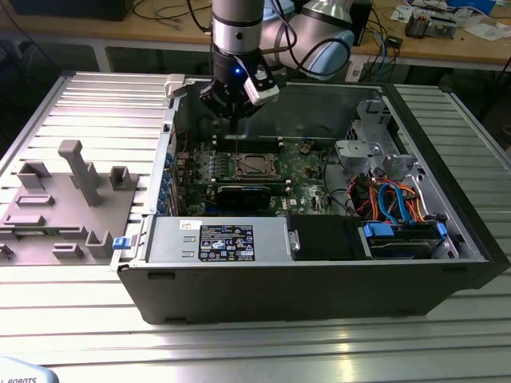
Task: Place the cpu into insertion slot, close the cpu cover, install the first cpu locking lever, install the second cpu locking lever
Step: 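Install the first cpu locking lever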
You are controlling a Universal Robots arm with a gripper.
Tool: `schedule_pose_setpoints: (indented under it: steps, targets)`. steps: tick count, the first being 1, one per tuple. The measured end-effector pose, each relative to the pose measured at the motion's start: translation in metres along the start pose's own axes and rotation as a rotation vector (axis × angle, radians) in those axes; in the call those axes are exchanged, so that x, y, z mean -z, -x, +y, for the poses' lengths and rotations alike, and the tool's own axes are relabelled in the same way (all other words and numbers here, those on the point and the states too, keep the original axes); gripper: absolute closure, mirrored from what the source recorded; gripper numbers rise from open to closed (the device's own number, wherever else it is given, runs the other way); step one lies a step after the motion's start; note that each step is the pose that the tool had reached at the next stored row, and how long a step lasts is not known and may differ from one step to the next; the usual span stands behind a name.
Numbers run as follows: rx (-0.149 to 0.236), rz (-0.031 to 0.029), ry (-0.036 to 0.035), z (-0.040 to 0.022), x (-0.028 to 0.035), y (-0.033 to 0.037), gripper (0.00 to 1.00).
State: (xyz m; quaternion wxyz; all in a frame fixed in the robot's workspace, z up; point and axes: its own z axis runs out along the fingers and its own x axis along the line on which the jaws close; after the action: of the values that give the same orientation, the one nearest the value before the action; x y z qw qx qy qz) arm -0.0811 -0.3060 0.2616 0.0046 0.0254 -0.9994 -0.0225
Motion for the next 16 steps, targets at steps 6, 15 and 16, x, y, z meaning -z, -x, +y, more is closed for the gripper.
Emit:
schedule_pose_setpoints:
  steps: [6, 15, 16]
  targets:
    - [0.0, 0.0001, 0.0, -0.0004, -0.0003, 0.0071, 0.89]
    - [0.0, 0.0, 0.0, -0.0005, -0.0005, 0.0098, 0.89]
    - [0.0, 0.0, 0.0, -0.0005, -0.0008, 0.0098, 0.89]
